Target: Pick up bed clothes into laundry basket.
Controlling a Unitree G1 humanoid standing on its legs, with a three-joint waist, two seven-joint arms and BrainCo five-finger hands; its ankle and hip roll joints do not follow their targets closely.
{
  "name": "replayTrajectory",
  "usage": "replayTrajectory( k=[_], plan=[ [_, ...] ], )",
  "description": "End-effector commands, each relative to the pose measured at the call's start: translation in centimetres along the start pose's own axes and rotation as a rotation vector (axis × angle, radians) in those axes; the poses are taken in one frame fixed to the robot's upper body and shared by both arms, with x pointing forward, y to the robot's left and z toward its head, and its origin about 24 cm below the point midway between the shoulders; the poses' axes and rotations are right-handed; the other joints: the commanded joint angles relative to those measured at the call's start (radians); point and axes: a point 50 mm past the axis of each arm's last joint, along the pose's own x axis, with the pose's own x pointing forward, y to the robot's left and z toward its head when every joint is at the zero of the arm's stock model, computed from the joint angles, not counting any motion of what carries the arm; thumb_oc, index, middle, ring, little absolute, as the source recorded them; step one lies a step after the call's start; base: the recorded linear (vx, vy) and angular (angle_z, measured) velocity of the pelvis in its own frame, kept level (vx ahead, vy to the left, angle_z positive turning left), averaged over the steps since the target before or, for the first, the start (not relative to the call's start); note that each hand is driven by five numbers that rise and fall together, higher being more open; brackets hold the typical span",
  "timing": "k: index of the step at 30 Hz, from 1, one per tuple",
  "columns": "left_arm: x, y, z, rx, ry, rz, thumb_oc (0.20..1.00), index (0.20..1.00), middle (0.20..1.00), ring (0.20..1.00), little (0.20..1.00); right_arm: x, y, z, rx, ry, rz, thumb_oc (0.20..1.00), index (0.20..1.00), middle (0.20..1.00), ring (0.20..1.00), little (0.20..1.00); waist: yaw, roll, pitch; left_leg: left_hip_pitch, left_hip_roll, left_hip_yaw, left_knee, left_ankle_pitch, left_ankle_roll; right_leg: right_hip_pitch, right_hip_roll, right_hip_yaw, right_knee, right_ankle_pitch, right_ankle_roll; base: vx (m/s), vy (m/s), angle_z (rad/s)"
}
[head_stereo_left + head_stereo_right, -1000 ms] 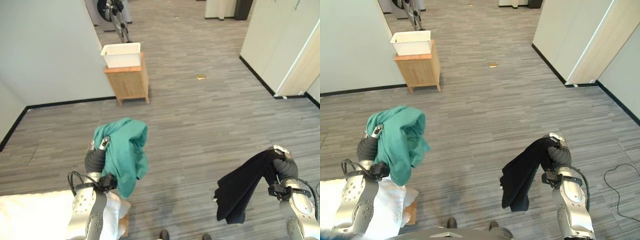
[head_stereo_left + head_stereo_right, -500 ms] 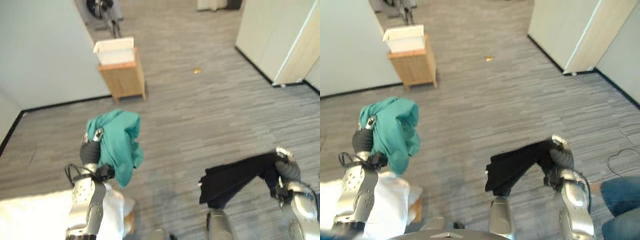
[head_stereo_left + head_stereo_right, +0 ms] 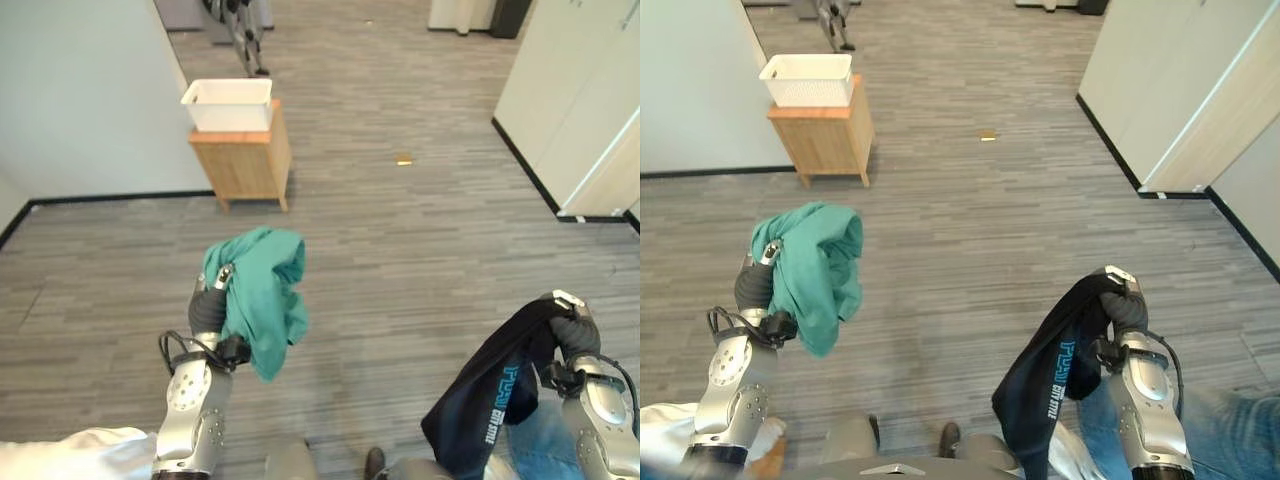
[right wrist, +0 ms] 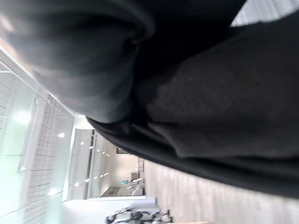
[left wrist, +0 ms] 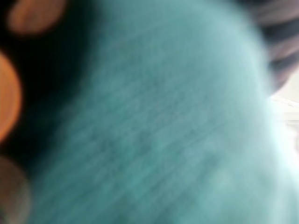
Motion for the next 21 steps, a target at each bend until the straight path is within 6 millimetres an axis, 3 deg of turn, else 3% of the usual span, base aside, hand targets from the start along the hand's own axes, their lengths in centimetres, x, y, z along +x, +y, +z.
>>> replayTrajectory(
  k=[1,4,8,9,10,12,13,14,16,17,18,19,20,21],
  plan=[
    [1.2,-0.7,3.3,-0.010,-0.163,-0.063,0.200,0.200,0.200,0.200,0.200,0.9,0.3,4.3,-0.001,-0.213,0.051,0.200,0.200,0.200,0.200,0.200,0.019,0.057,0.002,0.113,-0.028,-0.063,-0.347,0.132,-0.009,0.020,-0.040,-0.006,-0.091,0.063,0.123,0.40,0.036,-0.39],
    [1.3,-1.4,2.7,-0.013,-0.147,-0.095,0.200,0.200,0.200,0.200,0.200,0.9,0.8,3.8,-0.016,-0.193,0.074,0.200,0.200,0.200,0.200,0.200,0.040,0.077,-0.020,0.098,-0.128,-0.069,-0.603,0.153,0.016,0.091,-0.012,0.027,-0.111,0.020,0.127,0.52,0.026,-0.39],
    [1.2,-1.8,2.6,0.005,-0.143,-0.116,0.200,0.200,0.200,0.200,0.200,1.0,1.4,3.4,-0.049,-0.167,0.116,0.200,0.200,0.200,0.200,0.200,0.065,0.072,-0.037,0.106,-0.173,-0.072,-0.640,0.186,0.017,0.149,-0.009,0.073,-0.104,-0.016,0.127,0.40,0.008,-0.36],
    [0.9,-1.8,2.5,-0.005,-0.138,-0.119,0.200,0.200,0.200,0.200,0.200,1.2,2.2,3.4,-0.039,-0.170,0.153,0.200,0.200,0.200,0.200,0.200,0.075,0.069,-0.070,0.161,-0.190,-0.085,-0.698,0.146,0.054,0.166,-0.017,0.091,-0.089,-0.050,0.137,0.50,0.065,-0.59],
    [0.9,-1.8,2.5,-0.005,-0.137,-0.118,0.200,0.200,0.200,0.200,0.200,1.2,2.2,3.3,-0.039,-0.170,0.154,0.200,0.200,0.200,0.200,0.200,0.077,0.068,-0.070,0.167,-0.191,-0.081,-0.707,0.148,0.055,0.166,-0.019,0.094,-0.086,-0.052,0.138,0.48,0.102,-0.77],
    [0.7,-1.9,2.1,-0.006,-0.118,-0.123,0.200,0.200,0.200,0.200,0.200,1.4,2.7,2.9,-0.041,-0.160,0.159,0.200,0.200,0.200,0.200,0.200,0.096,0.042,-0.087,0.203,-0.207,-0.079,-0.708,0.111,0.083,0.142,-0.058,0.094,0.034,-0.011,0.179,0.41,0.089,-1.03],
    [0.9,-2.1,2.2,0.004,-0.116,-0.134,0.200,0.200,0.200,0.200,0.200,1.7,3.5,2.8,-0.014,-0.160,0.178,0.200,0.200,0.200,0.200,0.200,0.098,0.038,-0.080,0.248,-0.208,-0.058,-0.723,0.081,0.118,0.043,-0.084,0.105,0.289,0.117,0.265,0.47,0.114,-0.75],
    [0.8,-2.3,2.2,0.011,-0.114,-0.143,0.200,0.200,0.200,0.200,0.200,1.7,3.9,2.6,-0.009,-0.153,0.192,0.200,0.200,0.200,0.200,0.200,0.081,0.044,-0.067,0.284,-0.205,-0.072,-0.737,0.071,0.129,-0.011,-0.093,0.112,0.404,0.160,0.290,0.44,0.109,-0.39],
    [0.8,-2.5,2.1,0.023,-0.106,-0.160,0.200,0.200,0.200,0.200,0.200,1.4,4.2,2.1,-0.040,-0.128,0.214,0.200,0.200,0.200,0.200,0.200,0.054,0.064,-0.061,0.340,-0.187,-0.095,-0.764,0.057,0.136,-0.118,-0.078,0.108,0.466,0.149,0.272,0.33,0.028,-0.32],
    [0.9,-3.1,2.3,0.016,-0.106,-0.191,0.200,0.200,0.200,0.200,0.200,1.2,4.4,2.0,-0.033,-0.120,0.221,0.200,0.200,0.200,0.200,0.200,0.032,0.081,-0.060,0.388,-0.167,-0.103,-0.793,0.052,0.125,-0.182,-0.114,0.085,0.386,0.111,0.244,0.28,-0.022,0.40],
    [0.9,-3.1,2.2,0.015,-0.105,-0.191,0.200,0.200,0.200,0.200,0.200,1.2,4.3,2.0,-0.033,-0.119,0.221,0.200,0.200,0.200,0.200,0.200,0.027,0.081,-0.058,0.393,-0.168,-0.108,-0.798,0.052,0.124,-0.176,-0.116,0.079,0.385,0.107,0.243,0.37,-0.141,0.88],
    [1.2,-3.6,2.2,-0.003,-0.107,-0.212,0.200,0.200,0.200,0.200,0.200,1.1,4.0,2.0,-0.015,-0.124,0.205,0.200,0.200,0.200,0.200,0.200,0.005,0.081,-0.064,0.413,-0.164,-0.136,-0.817,0.041,0.103,-0.198,-0.135,0.103,0.226,0.087,0.233,0.34,-0.186,0.91],
    [1.4,-3.6,4.3,0.078,-0.200,-0.220,0.200,0.200,0.200,0.200,0.200,1.5,2.3,3.1,-0.119,-0.170,0.145,0.200,0.200,0.200,0.200,0.200,-0.007,0.069,-0.055,0.421,-0.167,-0.156,-0.805,0.014,0.096,-0.164,-0.133,0.124,0.107,0.079,0.236,0.32,-0.181,0.66],
    [1.4,-3.6,4.3,0.078,-0.200,-0.219,0.200,0.200,0.200,0.200,0.200,1.5,2.3,3.1,-0.119,-0.170,0.145,0.200,0.200,0.200,0.200,0.200,-0.009,0.070,-0.054,0.422,-0.166,-0.157,-0.805,0.014,0.096,-0.160,-0.133,0.122,0.102,0.081,0.236,0.13,-0.114,1.06]
  ],
)
